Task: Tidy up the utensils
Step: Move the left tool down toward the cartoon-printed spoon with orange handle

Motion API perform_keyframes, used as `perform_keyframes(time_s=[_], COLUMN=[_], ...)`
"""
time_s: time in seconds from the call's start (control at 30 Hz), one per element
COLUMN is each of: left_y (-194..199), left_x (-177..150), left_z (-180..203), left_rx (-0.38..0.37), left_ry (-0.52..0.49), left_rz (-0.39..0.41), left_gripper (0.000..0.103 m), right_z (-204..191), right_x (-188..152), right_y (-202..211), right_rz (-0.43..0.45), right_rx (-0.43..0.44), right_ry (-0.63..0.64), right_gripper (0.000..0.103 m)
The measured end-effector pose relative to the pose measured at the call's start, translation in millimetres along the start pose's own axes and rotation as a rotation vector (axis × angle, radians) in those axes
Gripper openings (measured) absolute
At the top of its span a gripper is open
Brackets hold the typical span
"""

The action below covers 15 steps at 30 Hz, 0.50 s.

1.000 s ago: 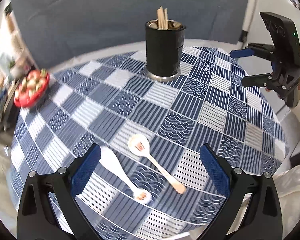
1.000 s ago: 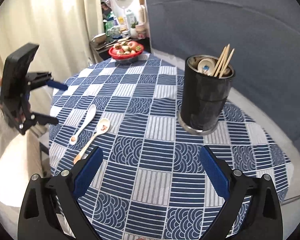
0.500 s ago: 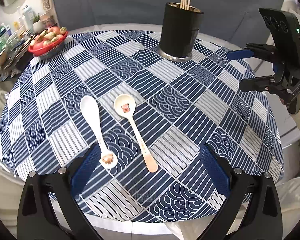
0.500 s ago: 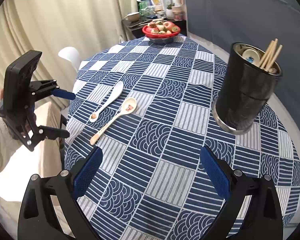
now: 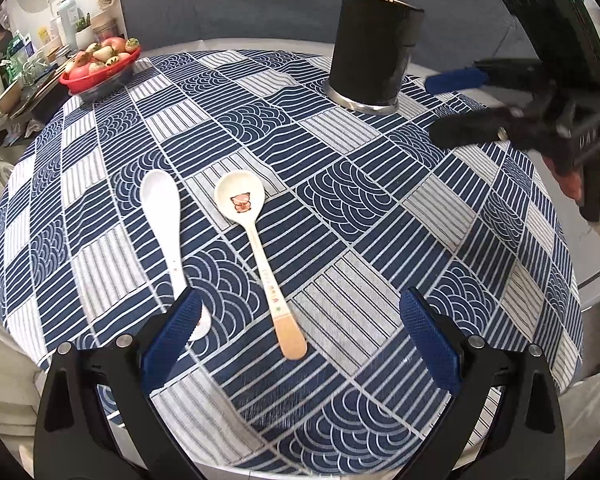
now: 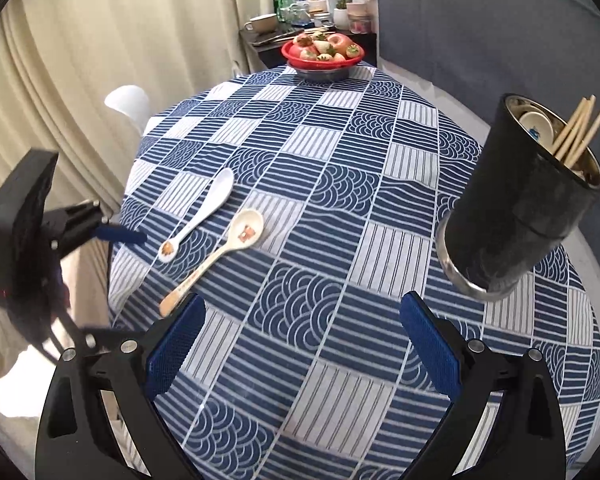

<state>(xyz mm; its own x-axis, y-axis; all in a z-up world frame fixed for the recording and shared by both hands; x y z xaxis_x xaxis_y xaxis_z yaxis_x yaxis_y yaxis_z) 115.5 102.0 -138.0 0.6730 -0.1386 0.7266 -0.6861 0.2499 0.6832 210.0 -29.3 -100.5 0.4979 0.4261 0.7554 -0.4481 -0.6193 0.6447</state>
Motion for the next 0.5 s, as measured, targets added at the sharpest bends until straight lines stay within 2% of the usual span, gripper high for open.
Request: perform_keyframes(time_s=[0.13,0.23,0.5], left_y=[-16.1,-25.0,-39.0], left_x=[-3.8,-7.3,-16.5], left_z=[0.9,3.0,6.0], left_rx=[-0.025,-0.048,-0.006], left_ry=[-0.005,-0.012,-0.052], left_rz=[-0.018,-0.028,-0.013], left_gripper=[0.097,0.097,0.097], right_z=[-0.1,0.8,-0.9], right_x=[4.9,4.5,6.9], right_y=[-20.0,-41.4,-88.7], right_rz=[-0.017,-0.063,-0.125], right_rx=[-0.011,-0.012,0.037], right_ry=[0.0,-0.013,-0.007], right_gripper=[0.094,0.094,0.093])
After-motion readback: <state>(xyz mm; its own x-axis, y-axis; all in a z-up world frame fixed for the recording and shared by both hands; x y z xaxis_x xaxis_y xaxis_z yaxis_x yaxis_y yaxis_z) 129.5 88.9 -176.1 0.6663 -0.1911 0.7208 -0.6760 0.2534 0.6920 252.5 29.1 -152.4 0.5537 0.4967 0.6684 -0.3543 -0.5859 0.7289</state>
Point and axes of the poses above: each gripper's, at about its wrist camera, not at the fingertips, and y roughly against the way its jaws point, z to its right, x to its top, the point moved 2 cm from there along -y, roughly the way its jaws point, and after that the axes turned 15 degrees about z, right-handed, at the moved point
